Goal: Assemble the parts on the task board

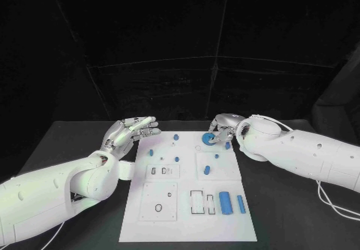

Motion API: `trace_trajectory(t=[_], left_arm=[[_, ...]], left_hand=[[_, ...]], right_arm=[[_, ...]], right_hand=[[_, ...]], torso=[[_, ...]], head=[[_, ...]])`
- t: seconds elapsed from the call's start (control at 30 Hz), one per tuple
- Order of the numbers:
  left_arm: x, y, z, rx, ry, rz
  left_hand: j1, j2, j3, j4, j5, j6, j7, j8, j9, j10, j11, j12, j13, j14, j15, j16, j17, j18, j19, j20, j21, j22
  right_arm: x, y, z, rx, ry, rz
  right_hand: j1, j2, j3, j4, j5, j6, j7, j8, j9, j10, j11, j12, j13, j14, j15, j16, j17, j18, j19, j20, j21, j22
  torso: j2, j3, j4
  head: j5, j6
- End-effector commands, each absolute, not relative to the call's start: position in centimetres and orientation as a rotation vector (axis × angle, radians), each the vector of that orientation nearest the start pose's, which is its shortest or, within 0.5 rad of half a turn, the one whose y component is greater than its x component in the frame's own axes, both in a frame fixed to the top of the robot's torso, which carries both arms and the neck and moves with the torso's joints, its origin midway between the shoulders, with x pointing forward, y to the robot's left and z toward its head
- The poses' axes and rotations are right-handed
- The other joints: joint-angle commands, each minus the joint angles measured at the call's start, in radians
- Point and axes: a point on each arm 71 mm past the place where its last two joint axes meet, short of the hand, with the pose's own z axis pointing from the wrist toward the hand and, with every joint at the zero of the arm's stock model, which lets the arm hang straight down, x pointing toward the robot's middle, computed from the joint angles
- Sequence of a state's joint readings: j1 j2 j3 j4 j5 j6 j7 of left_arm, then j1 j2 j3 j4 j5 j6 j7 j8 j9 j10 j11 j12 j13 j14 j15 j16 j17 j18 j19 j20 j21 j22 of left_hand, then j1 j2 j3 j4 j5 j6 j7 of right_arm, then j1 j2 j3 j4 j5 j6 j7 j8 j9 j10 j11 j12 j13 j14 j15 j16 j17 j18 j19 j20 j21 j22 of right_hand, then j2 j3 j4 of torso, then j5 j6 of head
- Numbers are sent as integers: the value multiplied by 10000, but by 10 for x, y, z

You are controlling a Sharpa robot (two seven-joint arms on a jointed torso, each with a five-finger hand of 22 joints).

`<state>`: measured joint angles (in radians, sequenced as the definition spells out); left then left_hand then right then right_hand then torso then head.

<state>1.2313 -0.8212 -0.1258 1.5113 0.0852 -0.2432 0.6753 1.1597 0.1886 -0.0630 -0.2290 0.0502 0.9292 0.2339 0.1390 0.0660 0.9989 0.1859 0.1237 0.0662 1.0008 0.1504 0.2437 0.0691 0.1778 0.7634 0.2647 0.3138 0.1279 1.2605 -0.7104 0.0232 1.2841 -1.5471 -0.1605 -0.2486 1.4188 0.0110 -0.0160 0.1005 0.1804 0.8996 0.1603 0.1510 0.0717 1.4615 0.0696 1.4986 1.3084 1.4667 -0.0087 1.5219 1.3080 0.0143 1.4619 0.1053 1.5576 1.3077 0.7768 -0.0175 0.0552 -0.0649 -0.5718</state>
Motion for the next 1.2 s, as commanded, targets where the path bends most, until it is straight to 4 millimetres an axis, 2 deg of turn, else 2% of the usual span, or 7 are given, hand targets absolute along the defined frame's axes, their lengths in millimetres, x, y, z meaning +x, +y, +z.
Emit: trace_trajectory(t=[0.03, 0.37, 0.8, 1.0, 1.2], left_arm=[[485, 206, -172, -9940, 11711, -17731], [485, 208, -173, -9982, 11754, -17678], [485, 210, -173, -10047, 11851, -17638], [485, 210, -174, -10068, 11892, -17639], [485, 210, -174, -10075, 11912, -17652]], left_hand=[[-19, 82, -15, -57, 23, 24, 98, -40, -10, 36, 35, -27, -14, 74, -9, -65, -17, 63, 34, 8, -35, -12], [-77, 58, -51, -45, 13, -19, 129, -89, -16, -3, 61, -85, -19, 63, 8, -128, -20, 60, 25, 18, -59, -37], [-119, 29, -88, -48, 11, -106, 177, -166, -19, -82, 103, -176, -20, 60, 34, -213, -19, 57, 14, 37, -92, -75], [-127, 25, -95, -48, 11, -121, 185, -179, -19, -95, 110, -191, -20, 60, 39, -228, -18, 57, 13, 41, -98, -82], [-127, 25, -95, -48, 11, -121, 185, -179, -19, -95, 110, -191, -20, 60, 39, -228, -18, 57, 13, 41, -98, -82]], right_arm=[[547, -209, -152, -1652, 16589, 3379], [546, -210, -157, -1665, 17281, 3228], [548, -211, -161, -1656, 17715, 2954], [547, -207, -160, -1644, 17569, 3077], [546, -202, -153, -1489, 16660, 3439]], right_hand=[[33, -34, -18, -54, 62, 57, 11, 24, -11, 746, 28, 42, 1969, 768, 79, 57, 1267, -80, 901, 48, 38, 2371], [-181, -82, -25, -19, -4, 0, 6, -45, -38, 720, 34, -14, 1922, 761, 85, 48, 1244, -80, 900, 60, 38, 2371], [-343, -13, 14, 40, 25, 0, 2, -77, -41, 713, 36, -31, 1915, 759, 78, 46, 1244, -76, 888, 61, 33, 2357], [-319, 220, 255, -20, 182, 293, -34, 22, -4, 728, 10, -10, 1944, 757, 33, 42, 1245, -76, 888, 32, 33, 2360], [-20, 544, 790, -306, 85, 803, -147, 174, 25, 772, -87, 64, 2023, 763, -67, 46, 1275, -86, 919, -51, 48, 2403]], torso=[[6, -3, -20], [8, -14, 18], [13, -8, 18], [10, -1, 12], [9, -1, -1]], head=[[23, 1], [-94, -59], [-109, -90], [-99, -87], [-80, -91]])
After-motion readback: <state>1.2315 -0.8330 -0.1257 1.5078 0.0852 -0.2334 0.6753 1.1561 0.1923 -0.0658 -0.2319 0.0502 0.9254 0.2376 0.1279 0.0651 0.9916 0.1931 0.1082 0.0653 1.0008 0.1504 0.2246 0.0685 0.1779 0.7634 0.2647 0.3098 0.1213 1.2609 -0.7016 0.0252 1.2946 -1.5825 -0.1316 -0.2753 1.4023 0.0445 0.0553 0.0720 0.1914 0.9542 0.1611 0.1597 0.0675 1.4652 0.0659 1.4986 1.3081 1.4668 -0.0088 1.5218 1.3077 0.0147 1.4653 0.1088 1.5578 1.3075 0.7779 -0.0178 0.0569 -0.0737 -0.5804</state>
